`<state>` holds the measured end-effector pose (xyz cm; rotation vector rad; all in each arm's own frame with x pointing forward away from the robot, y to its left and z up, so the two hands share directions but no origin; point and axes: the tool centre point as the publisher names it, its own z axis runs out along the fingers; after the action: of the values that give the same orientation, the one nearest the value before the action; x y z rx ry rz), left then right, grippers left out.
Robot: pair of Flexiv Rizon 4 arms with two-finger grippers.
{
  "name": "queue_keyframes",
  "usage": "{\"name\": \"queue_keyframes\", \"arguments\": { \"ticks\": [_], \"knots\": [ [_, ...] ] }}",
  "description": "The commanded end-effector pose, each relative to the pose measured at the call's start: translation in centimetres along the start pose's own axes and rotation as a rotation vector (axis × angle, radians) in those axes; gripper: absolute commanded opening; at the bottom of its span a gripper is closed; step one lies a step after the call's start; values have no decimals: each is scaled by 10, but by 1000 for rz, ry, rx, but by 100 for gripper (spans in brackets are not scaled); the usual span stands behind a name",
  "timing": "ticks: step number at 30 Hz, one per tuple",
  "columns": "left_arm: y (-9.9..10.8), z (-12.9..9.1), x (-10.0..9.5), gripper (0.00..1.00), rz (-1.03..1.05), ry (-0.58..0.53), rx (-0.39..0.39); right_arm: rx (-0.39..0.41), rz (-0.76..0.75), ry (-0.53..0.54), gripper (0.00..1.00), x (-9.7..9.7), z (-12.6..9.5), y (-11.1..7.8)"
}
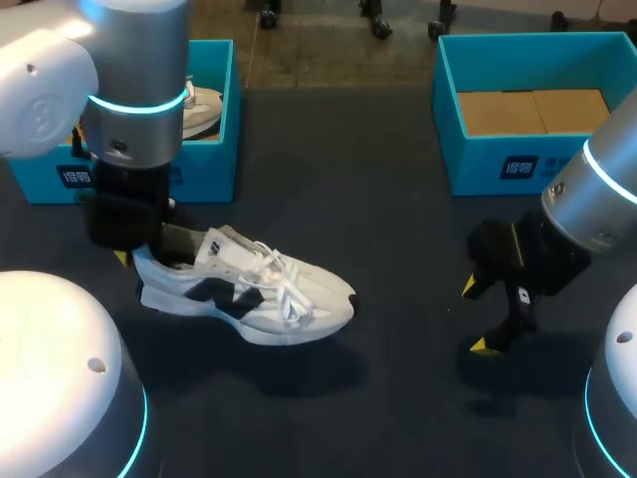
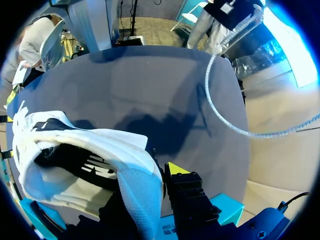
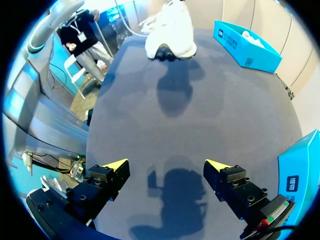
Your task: Take the shoe out of the shoebox, open the shoe tongue, remove and reinsert the insole, then place the shoe into the shoebox
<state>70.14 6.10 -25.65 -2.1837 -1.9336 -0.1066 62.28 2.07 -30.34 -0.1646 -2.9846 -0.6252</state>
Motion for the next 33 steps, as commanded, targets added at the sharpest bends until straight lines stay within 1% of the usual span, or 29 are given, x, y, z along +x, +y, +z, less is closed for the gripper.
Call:
{"name": "queue_keyframes", "arguments": {
  "ticks": [1, 4, 5, 8, 9, 11, 13, 16, 24, 33],
  "knots": [
    [7, 21, -29, 0, -17, 1, 30, 2, 0, -2, 100, 0, 1, 0],
    [7, 29, -44, 0, -31, -15, 46, 2, 0, -2, 100, 0, 1, 0],
    [7, 29, -46, 0, -31, -20, 50, 2, 0, -2, 100, 0, 1, 0],
    [8, 35, -62, 0, -49, -19, 42, 2, 0, -2, 100, 0, 1, 0],
    [8, 37, -67, 0, -57, -11, 22, 2, 0, -2, 100, 0, 1, 0],
    [8, 40, -74, 0, -46, -17, 22, 2, 0, -2, 100, 0, 1, 0],
    [7, 43, -82, 0, -46, -6, -14, 2, 0, -2, 100, 0, 1, 0],
    [6, 48, -91, 0, -45, -3, -30, 2, 0, -2, 100, 0, 1, 0],
    [8, 69, -111, 0, -29, 18, -28, 2, 0, -2, 100, 0, 1, 0],
    [7, 77, -125, 0, -34, 31, -61, 2, 0, -2, 100, 0, 1, 0]
  ]
}}
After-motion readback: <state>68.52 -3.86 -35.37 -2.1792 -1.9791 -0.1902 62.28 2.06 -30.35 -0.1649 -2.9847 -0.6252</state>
